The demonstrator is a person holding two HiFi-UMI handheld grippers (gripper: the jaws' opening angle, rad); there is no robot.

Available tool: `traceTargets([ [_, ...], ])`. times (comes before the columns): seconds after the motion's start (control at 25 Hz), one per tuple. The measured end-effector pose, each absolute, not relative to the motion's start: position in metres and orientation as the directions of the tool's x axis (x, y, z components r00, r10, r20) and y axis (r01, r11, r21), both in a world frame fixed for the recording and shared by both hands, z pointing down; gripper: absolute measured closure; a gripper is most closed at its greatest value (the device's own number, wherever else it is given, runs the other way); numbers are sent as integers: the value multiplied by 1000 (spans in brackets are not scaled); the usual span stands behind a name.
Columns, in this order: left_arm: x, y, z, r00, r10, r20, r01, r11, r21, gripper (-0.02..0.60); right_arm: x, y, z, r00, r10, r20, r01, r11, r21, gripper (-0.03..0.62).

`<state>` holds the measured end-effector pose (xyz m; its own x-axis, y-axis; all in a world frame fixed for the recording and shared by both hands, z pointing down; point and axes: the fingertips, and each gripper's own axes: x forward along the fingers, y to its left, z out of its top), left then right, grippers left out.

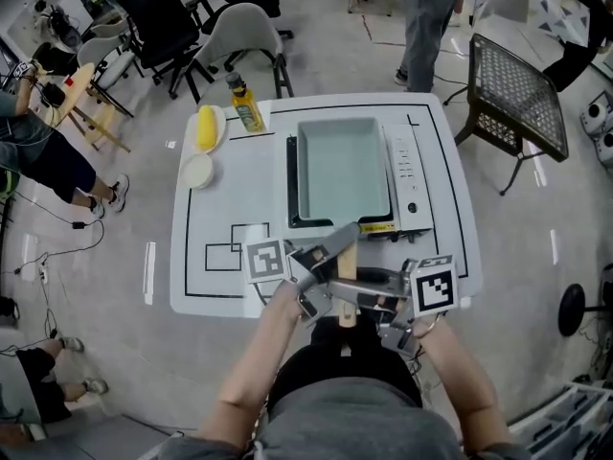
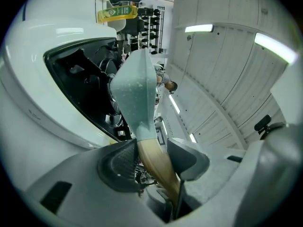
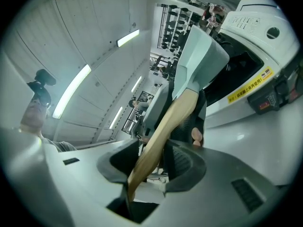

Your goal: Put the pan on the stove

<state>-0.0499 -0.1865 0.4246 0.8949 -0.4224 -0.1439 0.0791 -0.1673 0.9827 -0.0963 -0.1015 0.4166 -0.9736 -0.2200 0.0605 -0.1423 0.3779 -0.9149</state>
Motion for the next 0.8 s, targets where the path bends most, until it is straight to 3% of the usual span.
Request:
traceTargets([
  [0.8, -48, -206, 436, 889, -443, -118, 62, -139, 988, 402, -92, -120, 424, -981, -187, 46, -111, 354, -929, 422],
])
